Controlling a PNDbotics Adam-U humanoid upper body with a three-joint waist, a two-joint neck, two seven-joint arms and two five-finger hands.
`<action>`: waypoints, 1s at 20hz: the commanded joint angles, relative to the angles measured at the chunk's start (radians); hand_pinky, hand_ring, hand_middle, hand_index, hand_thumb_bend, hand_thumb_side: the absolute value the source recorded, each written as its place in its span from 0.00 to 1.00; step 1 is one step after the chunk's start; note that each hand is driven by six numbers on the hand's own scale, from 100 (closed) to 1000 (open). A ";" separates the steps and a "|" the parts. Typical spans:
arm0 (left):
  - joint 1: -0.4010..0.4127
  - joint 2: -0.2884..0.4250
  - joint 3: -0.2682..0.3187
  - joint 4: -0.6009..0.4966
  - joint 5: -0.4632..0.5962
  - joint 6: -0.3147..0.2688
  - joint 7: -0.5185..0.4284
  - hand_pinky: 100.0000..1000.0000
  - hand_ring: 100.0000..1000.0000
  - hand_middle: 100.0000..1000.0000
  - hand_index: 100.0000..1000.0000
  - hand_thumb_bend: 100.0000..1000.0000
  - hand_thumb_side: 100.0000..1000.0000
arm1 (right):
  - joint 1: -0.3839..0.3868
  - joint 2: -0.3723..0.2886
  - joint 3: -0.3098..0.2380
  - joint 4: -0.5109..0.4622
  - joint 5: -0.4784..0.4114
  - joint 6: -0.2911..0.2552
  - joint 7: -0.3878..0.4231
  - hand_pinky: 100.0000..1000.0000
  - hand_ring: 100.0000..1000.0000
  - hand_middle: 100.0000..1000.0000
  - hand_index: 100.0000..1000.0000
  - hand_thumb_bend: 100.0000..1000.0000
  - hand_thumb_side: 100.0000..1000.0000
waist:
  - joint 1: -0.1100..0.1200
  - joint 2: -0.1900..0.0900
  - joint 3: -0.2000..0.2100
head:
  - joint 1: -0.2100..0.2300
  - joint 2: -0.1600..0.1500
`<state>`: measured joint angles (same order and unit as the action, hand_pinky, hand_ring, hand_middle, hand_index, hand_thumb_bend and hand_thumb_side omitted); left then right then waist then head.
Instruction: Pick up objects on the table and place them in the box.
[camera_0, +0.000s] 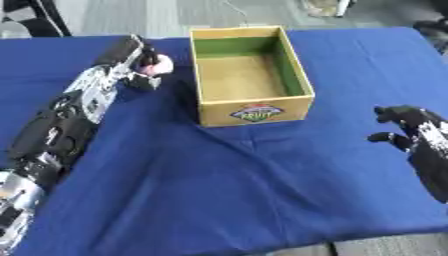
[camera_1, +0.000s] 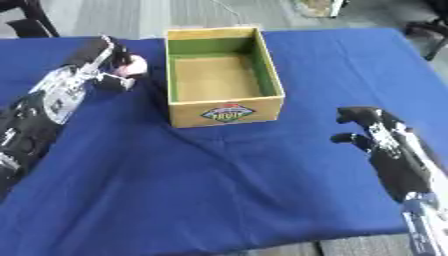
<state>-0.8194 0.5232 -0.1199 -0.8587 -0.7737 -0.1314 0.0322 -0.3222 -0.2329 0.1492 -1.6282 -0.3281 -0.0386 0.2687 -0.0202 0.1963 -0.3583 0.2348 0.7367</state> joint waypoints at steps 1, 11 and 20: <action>-0.026 0.025 0.001 -0.041 0.021 -0.001 0.025 0.31 0.33 0.17 0.34 0.02 0.03 | -0.012 -0.014 -0.005 -0.018 -0.005 -0.002 0.004 0.61 0.94 0.58 0.69 0.00 0.50 | 0.000 -0.024 0.000 | -0.003 -0.005; -0.028 0.033 -0.016 -0.089 0.094 0.017 0.060 0.27 0.31 0.13 0.30 0.00 0.04 | -0.010 -0.018 -0.006 -0.019 -0.013 -0.001 0.005 0.61 0.94 0.58 0.69 0.00 0.50 | -0.002 -0.035 0.004 | -0.006 -0.005; -0.030 0.034 -0.021 -0.109 0.121 0.018 0.050 0.27 0.31 0.13 0.30 0.00 0.04 | -0.008 -0.021 -0.006 -0.021 -0.016 -0.002 0.005 0.61 0.94 0.58 0.69 0.00 0.49 | -0.006 -0.040 0.008 | -0.011 -0.004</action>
<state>-0.8216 0.5277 -0.1436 -0.9412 -0.6616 -0.1128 0.0820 -0.3205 -0.2332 0.1491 -1.6284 -0.3330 -0.0383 0.2691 -0.0257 0.1745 -0.3501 0.2263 0.7367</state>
